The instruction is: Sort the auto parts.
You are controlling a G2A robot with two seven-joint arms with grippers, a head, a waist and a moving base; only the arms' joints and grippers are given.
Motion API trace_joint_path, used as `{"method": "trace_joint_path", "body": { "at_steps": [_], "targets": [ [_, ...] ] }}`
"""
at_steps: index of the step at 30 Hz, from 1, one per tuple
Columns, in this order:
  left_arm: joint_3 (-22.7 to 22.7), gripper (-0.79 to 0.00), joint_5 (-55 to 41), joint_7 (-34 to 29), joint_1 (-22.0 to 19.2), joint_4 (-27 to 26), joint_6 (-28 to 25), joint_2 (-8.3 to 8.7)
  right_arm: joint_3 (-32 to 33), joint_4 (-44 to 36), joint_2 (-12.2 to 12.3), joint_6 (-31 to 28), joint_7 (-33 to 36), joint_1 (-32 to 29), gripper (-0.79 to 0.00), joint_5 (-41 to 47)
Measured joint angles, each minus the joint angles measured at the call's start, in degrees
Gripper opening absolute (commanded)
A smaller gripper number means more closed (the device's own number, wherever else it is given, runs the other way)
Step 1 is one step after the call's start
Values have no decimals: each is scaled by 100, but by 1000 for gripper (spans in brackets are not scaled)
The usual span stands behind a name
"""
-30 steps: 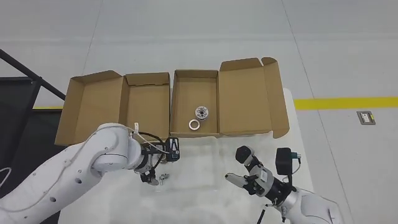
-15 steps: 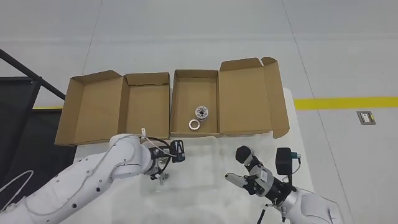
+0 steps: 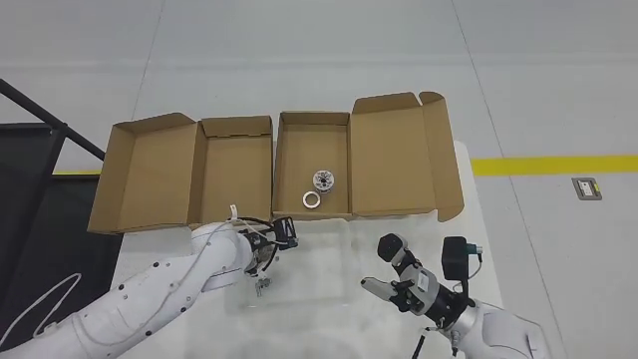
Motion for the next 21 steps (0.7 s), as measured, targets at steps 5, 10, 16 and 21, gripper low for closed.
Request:
{"method": "trace_joint_path", "body": {
  "at_steps": [5, 10, 16, 21],
  "targets": [
    [-6, -363, 125, 60, 38, 159, -17, -140, 0, 0, 0, 0, 0, 0, 0, 0],
    [-8, -459, 208, 92, 95, 357, -90, -279, 0, 0, 0, 0, 0, 0, 0, 0],
    [-76, -425, 219, 73, 137, 609, -152, -412, 0, 0, 0, 0, 0, 0, 0, 0],
    [-160, -419, 234, 60, 186, 749, -167, -492, 0, 0, 0, 0, 0, 0, 0, 0]
  ]
}}
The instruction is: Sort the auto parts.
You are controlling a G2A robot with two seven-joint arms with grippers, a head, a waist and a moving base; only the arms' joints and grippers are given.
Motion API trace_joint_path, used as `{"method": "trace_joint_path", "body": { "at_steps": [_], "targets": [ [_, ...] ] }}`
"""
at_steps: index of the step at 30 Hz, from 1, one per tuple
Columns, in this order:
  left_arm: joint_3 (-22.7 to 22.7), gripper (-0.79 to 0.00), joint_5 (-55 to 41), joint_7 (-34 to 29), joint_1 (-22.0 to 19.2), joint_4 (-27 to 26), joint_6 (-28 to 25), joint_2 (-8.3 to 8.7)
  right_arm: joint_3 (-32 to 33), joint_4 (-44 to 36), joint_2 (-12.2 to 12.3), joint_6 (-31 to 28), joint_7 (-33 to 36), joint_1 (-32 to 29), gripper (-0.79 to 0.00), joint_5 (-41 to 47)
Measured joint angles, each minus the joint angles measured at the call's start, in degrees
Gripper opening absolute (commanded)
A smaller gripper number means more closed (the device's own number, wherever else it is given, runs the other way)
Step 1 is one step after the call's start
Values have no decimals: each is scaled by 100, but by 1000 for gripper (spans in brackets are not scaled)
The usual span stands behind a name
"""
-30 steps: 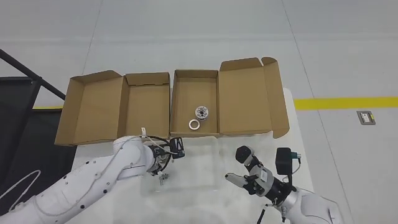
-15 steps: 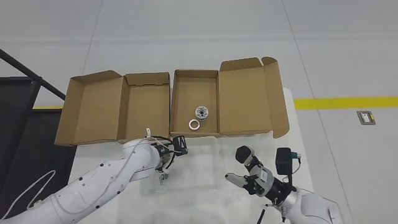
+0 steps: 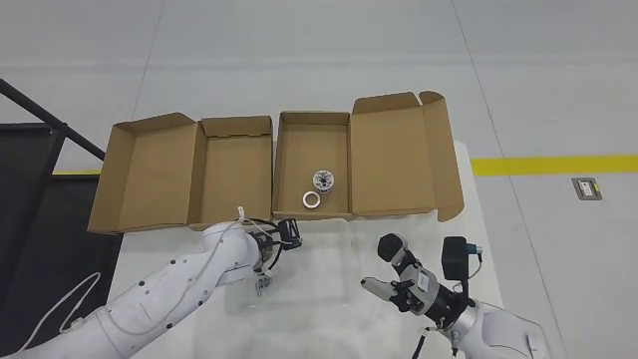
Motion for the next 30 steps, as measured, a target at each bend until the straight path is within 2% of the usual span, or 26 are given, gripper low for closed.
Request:
{"method": "trace_joint_path", "body": {
  "at_steps": [10, 14, 17, 18, 19, 26, 30],
  "targets": [
    [-175, -428, 59, 104, 120, 254, -47, -122, 0, 0, 0, 0, 0, 0, 0, 0],
    [-228, -486, 99, 145, 162, 348, -77, -174, 0, 0, 0, 0, 0, 0, 0, 0],
    [-277, -600, 126, 162, 190, 397, -86, -209, 0, 0, 0, 0, 0, 0, 0, 0],
    [-301, -760, 134, 174, 202, 416, -84, -221, 0, 0, 0, 0, 0, 0, 0, 0],
    [-318, -785, 143, 181, 211, 429, -85, -229, 0, 0, 0, 0, 0, 0, 0, 0],
    [-520, -785, 194, 211, 303, 421, -135, -234, 0, 0, 0, 0, 0, 0, 0, 0],
    [-808, -785, 42, 208, 425, 159, -271, -132, 0, 0, 0, 0, 0, 0, 0, 0]
  ]
}}
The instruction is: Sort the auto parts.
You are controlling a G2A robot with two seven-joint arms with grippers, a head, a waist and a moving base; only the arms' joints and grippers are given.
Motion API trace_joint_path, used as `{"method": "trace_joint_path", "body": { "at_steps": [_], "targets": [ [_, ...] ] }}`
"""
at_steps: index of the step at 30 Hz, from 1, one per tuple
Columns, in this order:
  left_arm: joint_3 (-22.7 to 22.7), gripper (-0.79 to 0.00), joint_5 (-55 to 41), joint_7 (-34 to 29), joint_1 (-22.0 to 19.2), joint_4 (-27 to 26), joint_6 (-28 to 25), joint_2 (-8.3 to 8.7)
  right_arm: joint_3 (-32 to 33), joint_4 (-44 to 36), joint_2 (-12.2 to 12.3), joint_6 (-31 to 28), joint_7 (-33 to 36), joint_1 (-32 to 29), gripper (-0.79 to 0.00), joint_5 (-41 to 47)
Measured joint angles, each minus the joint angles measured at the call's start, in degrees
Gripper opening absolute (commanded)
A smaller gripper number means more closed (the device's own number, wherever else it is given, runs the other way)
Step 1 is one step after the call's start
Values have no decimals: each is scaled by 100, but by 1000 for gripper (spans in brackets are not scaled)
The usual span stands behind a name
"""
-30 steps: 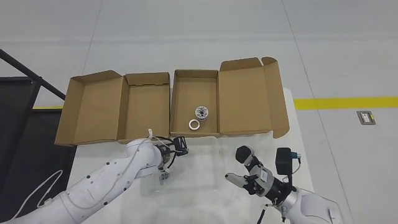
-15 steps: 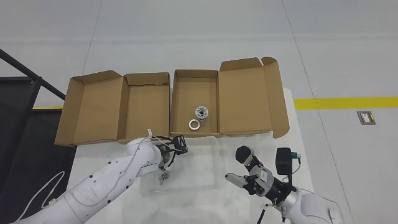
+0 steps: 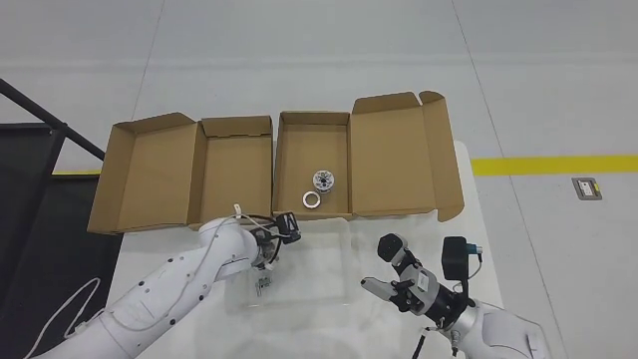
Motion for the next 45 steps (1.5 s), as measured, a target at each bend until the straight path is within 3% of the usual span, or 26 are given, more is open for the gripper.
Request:
{"method": "trace_joint_path", "body": {
  "at_steps": [8, 16, 21, 25, 28, 40, 42, 45],
  "targets": [
    [-1106, -785, -511, -232, 614, -1185, -269, 507, 0, 0, 0, 0, 0, 0, 0, 0],
    [-3070, -785, -679, 90, 1943, -2560, -84, 1161, 0, 0, 0, 0, 0, 0, 0, 0],
    [-4366, -785, -575, 753, 2801, -2570, 382, 1394, 0, 0, 0, 0, 0, 0, 0, 0],
    [-5023, -785, -446, 1302, 3276, -2335, 850, 1452, 0, 0, 0, 0, 0, 0, 0, 0],
    [-5214, -785, -576, 1648, 3474, -2236, 1047, 1449, 0, 0, 0, 0, 0, 0, 0, 0],
    [-5177, -785, -431, 1739, 3458, -2146, 1147, 1441, 0, 0, 0, 0, 0, 0, 0, 0],
    [-4998, -785, 100, 2053, 3359, -1942, 1447, 1390, 0, 0, 0, 0, 0, 0, 0, 0],
    [-4682, -785, 299, 2400, 2924, -1423, 1345, 1275, 0, 0, 0, 0, 0, 0, 0, 0]
  ]
}}
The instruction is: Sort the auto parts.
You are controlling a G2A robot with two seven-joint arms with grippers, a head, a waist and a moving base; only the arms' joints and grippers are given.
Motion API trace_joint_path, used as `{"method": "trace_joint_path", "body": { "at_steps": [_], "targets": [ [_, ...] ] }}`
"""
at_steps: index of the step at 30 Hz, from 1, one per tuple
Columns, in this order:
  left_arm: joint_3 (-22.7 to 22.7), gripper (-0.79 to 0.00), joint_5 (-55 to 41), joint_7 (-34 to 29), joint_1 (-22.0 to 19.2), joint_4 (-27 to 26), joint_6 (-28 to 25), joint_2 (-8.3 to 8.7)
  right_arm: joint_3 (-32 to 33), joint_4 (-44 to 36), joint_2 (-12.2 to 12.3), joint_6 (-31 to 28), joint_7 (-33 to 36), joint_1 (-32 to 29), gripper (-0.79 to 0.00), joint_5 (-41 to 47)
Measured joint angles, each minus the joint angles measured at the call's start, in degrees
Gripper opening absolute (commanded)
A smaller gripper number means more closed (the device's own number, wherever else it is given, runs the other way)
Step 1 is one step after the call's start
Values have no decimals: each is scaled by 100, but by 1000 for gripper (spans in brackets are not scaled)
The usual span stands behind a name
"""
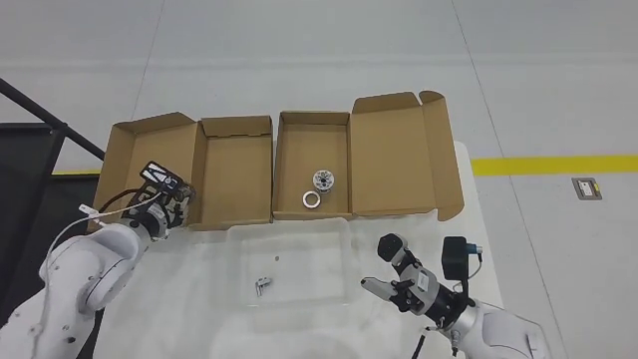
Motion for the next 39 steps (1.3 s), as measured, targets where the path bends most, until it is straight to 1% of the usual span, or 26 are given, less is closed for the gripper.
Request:
{"method": "trace_joint_path", "body": {
  "at_steps": [2, 3, 5, 8, 9, 11, 12, 14, 15, 20, 21, 25, 27, 28, 29, 30, 32, 36, 39],
  "targets": [
    [241, -785, -347, 142, -355, 350, -95, -75, 0, 0, 0, 0, 0, 0, 0, 0],
    [428, -785, -473, 266, -603, 585, -134, -136, 0, 0, 0, 0, 0, 0, 0, 0],
    [743, -785, -447, 466, -986, 948, -220, -246, 0, 0, 0, 0, 0, 0, 0, 0],
    [1319, -785, -457, 710, -1651, 1577, -459, -466, 0, 0, 0, 0, 0, 0, 0, 0],
    [1560, -785, -425, 758, -1915, 1825, -522, -564, 0, 0, 0, 0, 0, 0, 0, 0],
    [1935, -785, -296, 795, -2289, 2187, -579, -720, 0, 0, 0, 0, 0, 0, 0, 0],
    [2182, -785, -188, 811, -2524, 2428, -619, -829, 0, 0, 0, 0, 0, 0, 0, 0],
    [2533, -785, -61, 850, -2854, 2811, -681, -997, 0, 0, 0, 0, 0, 0, 0, 0],
    [2743, -785, -3, 886, -3058, 3074, -721, -1111, 0, 0, 0, 0, 0, 0, 0, 0],
    [3429, -785, 171, 976, -3761, 4125, -978, -1564, 0, 0, 0, 0, 0, 0, 0, 0],
    [3579, -785, 263, 987, -3904, 4371, -1008, -1676, 0, 0, 0, 0, 0, 0, 0, 0],
    [3966, -785, 364, 990, -4282, 5146, -1236, -2042, 0, 0, 0, 0, 0, 0, 0, 0],
    [4110, -566, 378, 984, -4440, 5509, -1380, -2222, 0, 0, 0, 0, 0, 0, 0, 0],
    [4162, -434, 383, 974, -4496, 5651, -1450, -2293, 0, 0, 0, 0, 0, 0, 0, 0],
    [4209, -256, 387, 946, -4548, 5784, -1531, -2361, 0, 0, 0, 0, 0, 0, 0, 0],
    [4268, -142, 414, 902, -4616, 5944, -1621, -2445, 0, 0, 0, 0, 0, 0, 0, 0],
    [4352, 0, 510, 884, -4694, 6146, -1690, -2557, 0, 0, 0, 0, 0, 0, 0, 0],
    [4403, 0, 552, 958, -4828, 6570, -1856, -2748, 0, 0, 0, 0, 0, 0, 0, 0],
    [4401, 0, 598, 932, -4946, 6804, -2065, -2826, 0, 0, 0, 0, 0, 0, 0, 0]
  ]
}}
